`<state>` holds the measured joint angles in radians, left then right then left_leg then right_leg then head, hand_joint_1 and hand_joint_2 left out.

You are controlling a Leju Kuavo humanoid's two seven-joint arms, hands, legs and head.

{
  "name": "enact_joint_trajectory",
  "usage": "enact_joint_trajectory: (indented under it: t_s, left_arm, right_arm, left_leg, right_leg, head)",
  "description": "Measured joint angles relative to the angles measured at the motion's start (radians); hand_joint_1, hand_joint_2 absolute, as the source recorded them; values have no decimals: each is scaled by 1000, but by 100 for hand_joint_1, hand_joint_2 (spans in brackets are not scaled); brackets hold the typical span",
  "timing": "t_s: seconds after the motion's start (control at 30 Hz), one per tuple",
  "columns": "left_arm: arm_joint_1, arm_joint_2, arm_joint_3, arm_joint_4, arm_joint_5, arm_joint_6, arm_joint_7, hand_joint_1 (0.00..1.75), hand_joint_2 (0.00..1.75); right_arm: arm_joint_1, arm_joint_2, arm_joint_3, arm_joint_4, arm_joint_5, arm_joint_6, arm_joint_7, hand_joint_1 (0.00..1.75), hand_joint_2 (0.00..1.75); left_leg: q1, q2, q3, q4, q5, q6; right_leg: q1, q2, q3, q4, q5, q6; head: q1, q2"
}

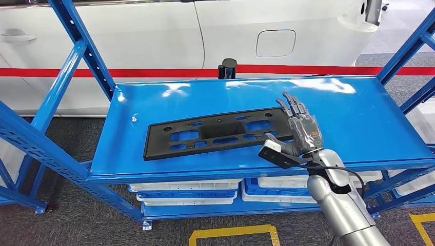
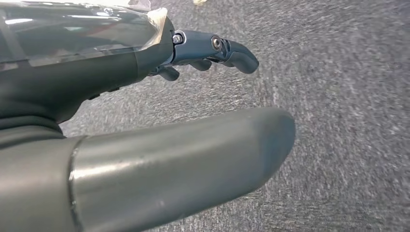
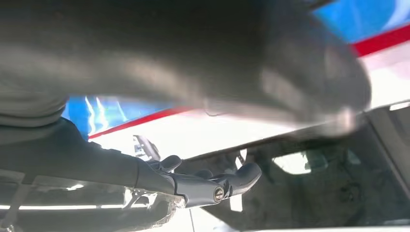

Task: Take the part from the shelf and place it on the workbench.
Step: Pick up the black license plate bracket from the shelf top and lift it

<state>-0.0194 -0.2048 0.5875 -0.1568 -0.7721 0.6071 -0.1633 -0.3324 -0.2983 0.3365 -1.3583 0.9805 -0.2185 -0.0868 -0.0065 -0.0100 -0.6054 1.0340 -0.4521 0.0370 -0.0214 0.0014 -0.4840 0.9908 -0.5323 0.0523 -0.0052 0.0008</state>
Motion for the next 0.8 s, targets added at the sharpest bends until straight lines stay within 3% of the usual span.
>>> enact_joint_trajectory:
  t_s: [0.33,0.6,0.8]
  left_arm:
    - [1,4,-20,0,-28,-13,-5,0,0]
    - [1,7,-21,0,-28,-24,10,0,0]
    - [1,8,-21,0,-23,-23,12,0,0]
  right_arm:
    - [35,-22,82,-42,41,74,73,0,175]
    - [42,-27,131,-65,78,120,84,0,175]
    - [-7,-32,180,-38,202,84,128,0,175]
  left_leg:
    - [0,0,0,0,0,0]
    - [0,0,0,0,0,0]
    - [0,0,1,0,0,0]
  right_leg:
    - [0,0,-4,0,0,0]
    - [0,0,-1,0,0,0]
    - [0,0,-2,0,0,0]
  head:
    - [0,0]
    - [0,0]
    - [0,0]
